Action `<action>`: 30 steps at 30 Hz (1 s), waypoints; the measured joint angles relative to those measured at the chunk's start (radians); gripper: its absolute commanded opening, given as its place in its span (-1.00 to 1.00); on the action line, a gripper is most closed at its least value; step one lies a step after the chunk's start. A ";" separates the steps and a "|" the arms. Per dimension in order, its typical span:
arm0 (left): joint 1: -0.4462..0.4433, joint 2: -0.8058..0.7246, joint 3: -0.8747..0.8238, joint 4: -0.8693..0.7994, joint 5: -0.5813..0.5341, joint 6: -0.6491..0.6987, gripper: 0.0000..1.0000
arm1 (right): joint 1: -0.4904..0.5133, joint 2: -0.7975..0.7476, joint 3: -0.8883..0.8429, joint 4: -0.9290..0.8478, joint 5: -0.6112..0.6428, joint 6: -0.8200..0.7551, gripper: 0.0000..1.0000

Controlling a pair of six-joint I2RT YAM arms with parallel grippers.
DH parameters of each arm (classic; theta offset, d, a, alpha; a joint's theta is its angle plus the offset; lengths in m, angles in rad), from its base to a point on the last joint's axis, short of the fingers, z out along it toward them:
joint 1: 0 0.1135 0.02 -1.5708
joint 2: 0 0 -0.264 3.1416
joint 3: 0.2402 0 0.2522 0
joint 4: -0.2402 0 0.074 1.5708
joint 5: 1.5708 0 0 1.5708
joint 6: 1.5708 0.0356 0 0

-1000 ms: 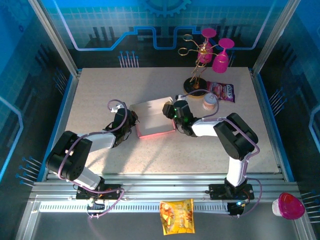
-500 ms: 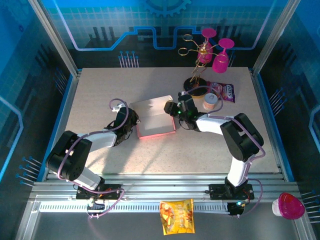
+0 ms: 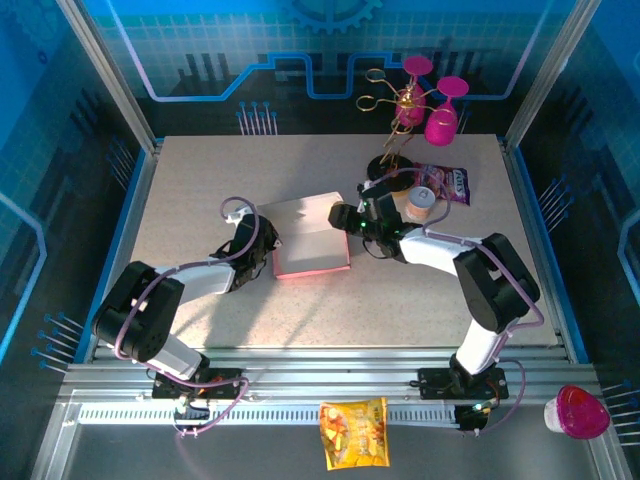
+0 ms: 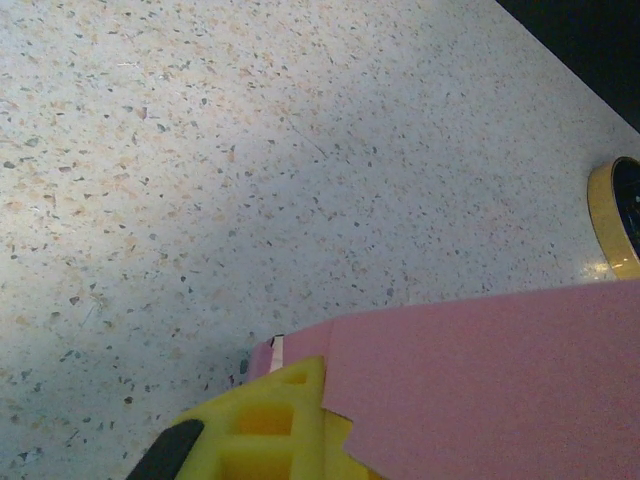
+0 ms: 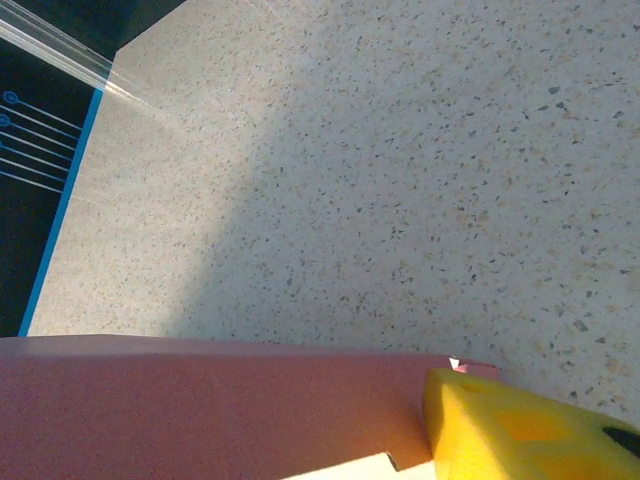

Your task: Fold the paper box

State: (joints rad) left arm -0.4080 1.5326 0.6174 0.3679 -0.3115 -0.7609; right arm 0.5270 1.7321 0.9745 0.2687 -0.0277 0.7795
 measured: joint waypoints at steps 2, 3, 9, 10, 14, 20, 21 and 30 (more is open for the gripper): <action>-0.005 0.003 0.005 -0.008 -0.004 0.000 -1.00 | 0.000 -0.015 0.000 -0.015 0.000 -0.003 0.19; -0.008 0.004 0.009 -0.011 -0.006 0.000 -1.00 | 0.000 -0.023 0.000 -0.023 0.001 -0.003 0.20; -0.021 0.008 0.019 -0.026 -0.018 0.003 -1.00 | -0.004 -0.045 0.000 -0.054 0.000 -0.003 0.23; -0.024 0.010 0.022 -0.031 -0.022 0.003 -1.00 | -0.005 -0.048 0.000 -0.060 0.000 -0.004 0.23; -0.031 0.013 0.027 -0.035 -0.033 0.003 -1.00 | -0.005 -0.087 -0.028 -0.071 -0.005 0.000 0.24; -0.037 0.026 0.030 -0.030 -0.050 0.003 -1.00 | -0.002 -0.198 -0.048 -0.113 -0.010 0.023 0.32; -0.037 0.030 0.030 -0.030 -0.052 0.003 -1.00 | 0.000 -0.218 -0.048 -0.122 -0.008 0.033 0.33; -0.052 0.055 0.030 -0.040 -0.060 0.003 -1.00 | -0.019 -0.280 0.050 -0.256 0.032 0.055 0.34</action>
State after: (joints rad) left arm -0.4603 1.5875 0.6476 0.3283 -0.3714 -0.7578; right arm 0.5076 1.4521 1.0248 0.0132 0.0040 0.8349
